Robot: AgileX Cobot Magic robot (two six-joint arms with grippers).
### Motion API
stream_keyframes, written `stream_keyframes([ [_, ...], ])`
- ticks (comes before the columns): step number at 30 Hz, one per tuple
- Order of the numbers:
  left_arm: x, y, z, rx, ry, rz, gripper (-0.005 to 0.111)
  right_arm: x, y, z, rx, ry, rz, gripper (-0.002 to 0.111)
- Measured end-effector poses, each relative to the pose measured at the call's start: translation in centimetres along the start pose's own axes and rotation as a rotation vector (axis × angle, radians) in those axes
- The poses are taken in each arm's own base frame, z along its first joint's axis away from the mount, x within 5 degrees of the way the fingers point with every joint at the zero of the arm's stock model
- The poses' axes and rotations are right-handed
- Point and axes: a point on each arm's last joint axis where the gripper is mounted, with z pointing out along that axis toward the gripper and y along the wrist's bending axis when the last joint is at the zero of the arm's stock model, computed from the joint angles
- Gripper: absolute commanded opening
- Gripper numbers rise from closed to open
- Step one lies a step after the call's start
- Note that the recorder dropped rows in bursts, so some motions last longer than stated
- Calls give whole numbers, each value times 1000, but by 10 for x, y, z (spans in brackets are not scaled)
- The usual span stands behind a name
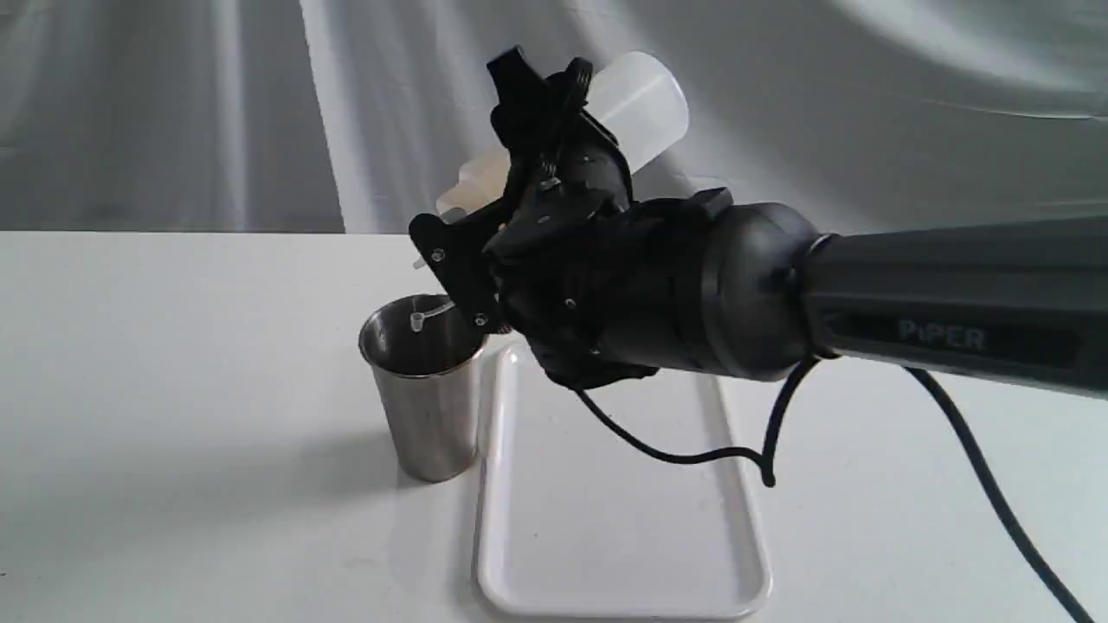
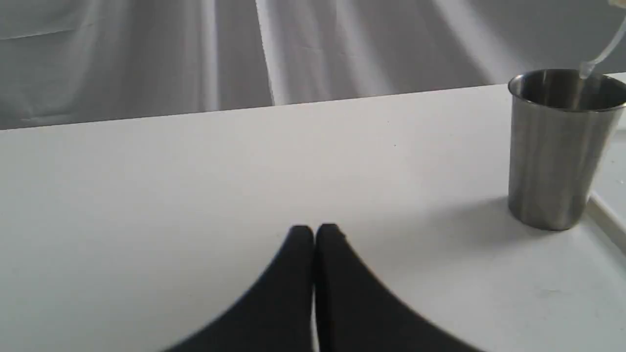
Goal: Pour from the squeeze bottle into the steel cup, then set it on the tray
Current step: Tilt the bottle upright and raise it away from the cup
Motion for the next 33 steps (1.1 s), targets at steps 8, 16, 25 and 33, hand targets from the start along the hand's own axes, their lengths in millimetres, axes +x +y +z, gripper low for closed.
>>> stream_keyframes([
  [8,0,0,0,0,0,0,0,-1,0,0,0,-9,254,27],
  [16,0,0,0,0,0,0,0,-1,0,0,-2,-13,523,27],
  [25,0,0,0,0,0,0,0,14,-2,3,-37,-11,831,27],
  [33,0,0,0,0,0,0,0,50,-20,-4,-26,15,1246,27],
])
